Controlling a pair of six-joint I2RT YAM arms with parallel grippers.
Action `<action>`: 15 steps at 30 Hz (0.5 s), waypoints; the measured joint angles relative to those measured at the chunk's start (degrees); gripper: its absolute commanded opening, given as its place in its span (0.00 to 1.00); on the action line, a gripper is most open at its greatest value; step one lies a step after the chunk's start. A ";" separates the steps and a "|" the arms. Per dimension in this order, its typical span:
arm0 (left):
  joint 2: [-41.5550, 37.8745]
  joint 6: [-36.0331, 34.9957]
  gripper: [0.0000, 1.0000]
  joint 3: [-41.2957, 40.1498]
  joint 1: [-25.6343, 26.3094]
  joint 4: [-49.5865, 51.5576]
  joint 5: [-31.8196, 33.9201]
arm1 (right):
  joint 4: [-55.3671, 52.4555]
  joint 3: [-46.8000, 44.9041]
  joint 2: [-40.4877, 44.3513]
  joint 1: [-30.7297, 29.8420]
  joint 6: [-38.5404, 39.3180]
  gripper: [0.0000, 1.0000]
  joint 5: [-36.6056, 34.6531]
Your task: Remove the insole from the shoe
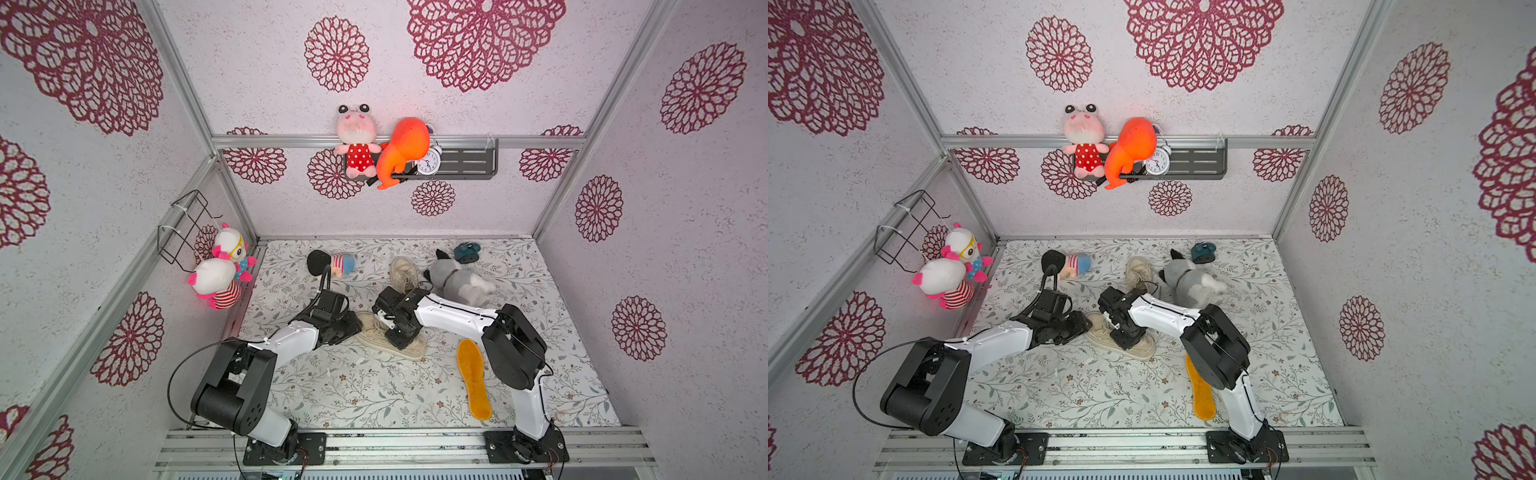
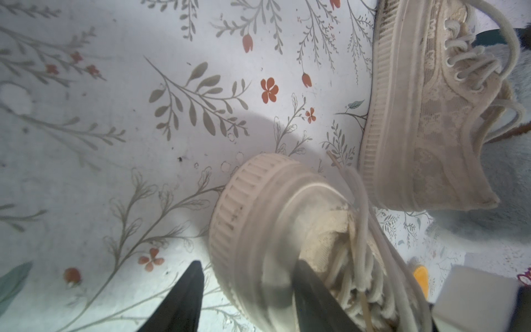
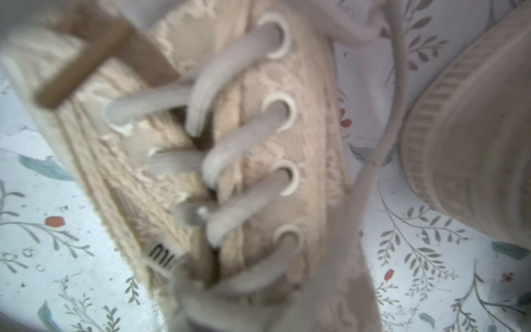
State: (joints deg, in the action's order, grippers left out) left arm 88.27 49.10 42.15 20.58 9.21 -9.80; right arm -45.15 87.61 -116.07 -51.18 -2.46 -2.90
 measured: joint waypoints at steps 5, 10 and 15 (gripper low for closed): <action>-0.17 0.22 0.67 -0.02 -0.35 0.09 0.09 | -0.55 0.61 0.02 -0.02 -1.92 0.02 0.11; -0.50 0.72 0.74 -0.33 -0.50 0.09 -0.02 | -0.87 1.42 0.07 0.00 -5.27 0.00 0.76; 0.07 2.12 0.73 0.24 -0.50 -0.46 -1.22 | 2.32 1.46 1.86 0.02 -11.15 0.00 4.04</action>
State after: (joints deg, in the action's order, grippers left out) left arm 88.33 51.22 42.39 20.08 8.75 -11.03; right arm -42.83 89.08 -114.21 -51.16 -13.61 1.15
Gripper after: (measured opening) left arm 0.741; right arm 0.136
